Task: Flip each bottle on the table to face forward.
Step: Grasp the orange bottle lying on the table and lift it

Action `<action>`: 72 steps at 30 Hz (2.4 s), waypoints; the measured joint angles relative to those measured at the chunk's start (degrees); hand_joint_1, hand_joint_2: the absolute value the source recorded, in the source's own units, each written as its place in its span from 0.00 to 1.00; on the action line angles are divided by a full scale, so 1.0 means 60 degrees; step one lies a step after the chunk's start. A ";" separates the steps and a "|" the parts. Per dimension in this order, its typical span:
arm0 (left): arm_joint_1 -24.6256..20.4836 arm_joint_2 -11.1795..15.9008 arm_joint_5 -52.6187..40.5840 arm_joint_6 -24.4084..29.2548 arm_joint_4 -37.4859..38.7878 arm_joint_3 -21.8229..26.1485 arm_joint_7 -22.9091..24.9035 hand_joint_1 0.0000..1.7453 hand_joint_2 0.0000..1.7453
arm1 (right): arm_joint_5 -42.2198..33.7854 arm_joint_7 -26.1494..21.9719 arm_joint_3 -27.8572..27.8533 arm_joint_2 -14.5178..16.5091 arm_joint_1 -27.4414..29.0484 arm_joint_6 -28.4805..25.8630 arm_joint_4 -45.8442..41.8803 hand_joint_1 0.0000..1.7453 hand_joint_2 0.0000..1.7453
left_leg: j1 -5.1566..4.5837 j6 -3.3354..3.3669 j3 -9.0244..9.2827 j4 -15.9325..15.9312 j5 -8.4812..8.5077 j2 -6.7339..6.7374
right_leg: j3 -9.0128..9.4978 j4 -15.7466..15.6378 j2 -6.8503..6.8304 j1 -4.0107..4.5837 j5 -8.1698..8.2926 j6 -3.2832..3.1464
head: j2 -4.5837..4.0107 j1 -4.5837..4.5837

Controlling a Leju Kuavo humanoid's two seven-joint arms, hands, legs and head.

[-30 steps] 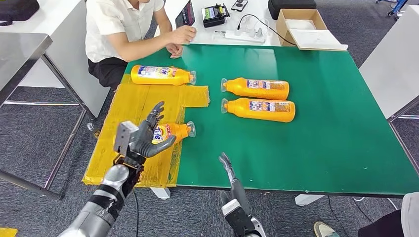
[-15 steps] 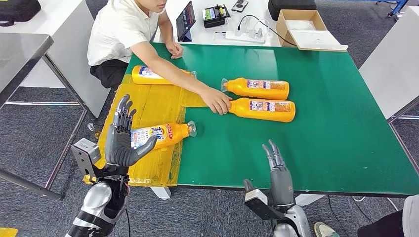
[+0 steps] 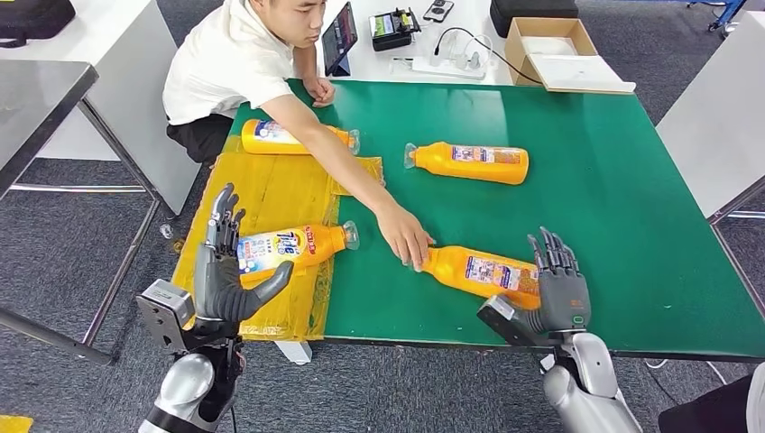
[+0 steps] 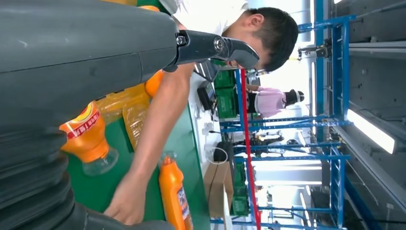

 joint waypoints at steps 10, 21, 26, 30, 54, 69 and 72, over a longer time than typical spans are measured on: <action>-0.0513 -0.0209 -0.0355 0.0211 0.0489 -0.0331 0.0043 0.00 1.00 | 0.1177 0.1225 0.0569 0.0252 -0.2202 0.1697 0.2731 0.00 1.00 | 0.0006 0.0010 0.0000 0.0000 0.0018 -0.0002 | 0.0000 0.0003 -0.0002 0.0005 0.0004 0.0003 | 0.0000 -0.0001; -0.0719 -0.0307 -0.0341 0.0311 0.0867 -0.0344 0.0147 0.00 1.00 | 0.0988 0.1786 0.0900 0.0566 -0.2975 0.3594 0.3712 0.00 1.00 | 0.0006 0.0008 0.0045 0.0000 0.0011 0.0018 | 0.0027 -0.0001 0.0009 0.0006 0.0005 0.0001 | 0.0000 0.0001; -0.0739 -0.0373 -0.0331 0.0285 0.1035 -0.0362 0.0174 0.00 1.00 | 0.1371 0.2961 0.1391 0.0573 -0.3503 0.5424 0.4033 0.99 1.00 | 0.0009 0.0000 0.0127 -0.0001 0.0000 0.0061 | 0.0086 -0.0007 0.0035 0.0013 0.0005 -0.0004 | 0.0000 0.0001; -0.0790 -0.0440 -0.0302 0.0183 0.1122 -0.0391 0.0189 0.00 1.00 | 0.1336 0.3134 0.1689 0.0591 -0.3688 0.5935 0.4153 1.00 1.00 | 0.0008 0.0004 0.0143 -0.0001 0.0005 0.0050 | 0.0113 -0.0011 0.0033 0.0012 0.0007 -0.0003 | 0.0000 0.0002; -0.0394 -0.0791 0.2681 -0.0506 0.1275 -0.0417 0.1258 0.00 1.00 | -0.5035 -0.0669 0.0646 0.1028 -0.2434 0.6610 0.2141 1.00 1.00 | 0.0024 -0.0012 0.0180 -0.0004 -0.0013 0.0094 | 0.0131 -0.0014 0.0064 0.0034 0.0029 -0.0016 | 0.0000 -0.0001; 0.0908 -0.0802 0.2692 0.0446 0.1305 -0.1893 0.0505 0.00 1.00 | -0.6518 -0.0927 0.1482 0.1852 0.1250 0.3769 -0.3806 1.00 1.00 | 0.0026 -0.0011 -0.0008 -0.0004 -0.0006 0.0038 | -0.0021 -0.0009 0.0033 0.0031 0.0018 -0.0021 | 0.0000 0.0000; 0.0919 -0.0740 0.2663 0.0353 0.1305 -0.2084 0.0519 0.00 1.00 | -0.6551 -0.0908 0.1680 0.1898 0.1334 0.3740 -0.4034 1.00 1.00 | 0.0026 -0.0011 -0.0010 -0.0004 -0.0005 0.0038 | -0.0022 -0.0009 0.0033 0.0031 0.0018 -0.0021 | 0.0000 0.0001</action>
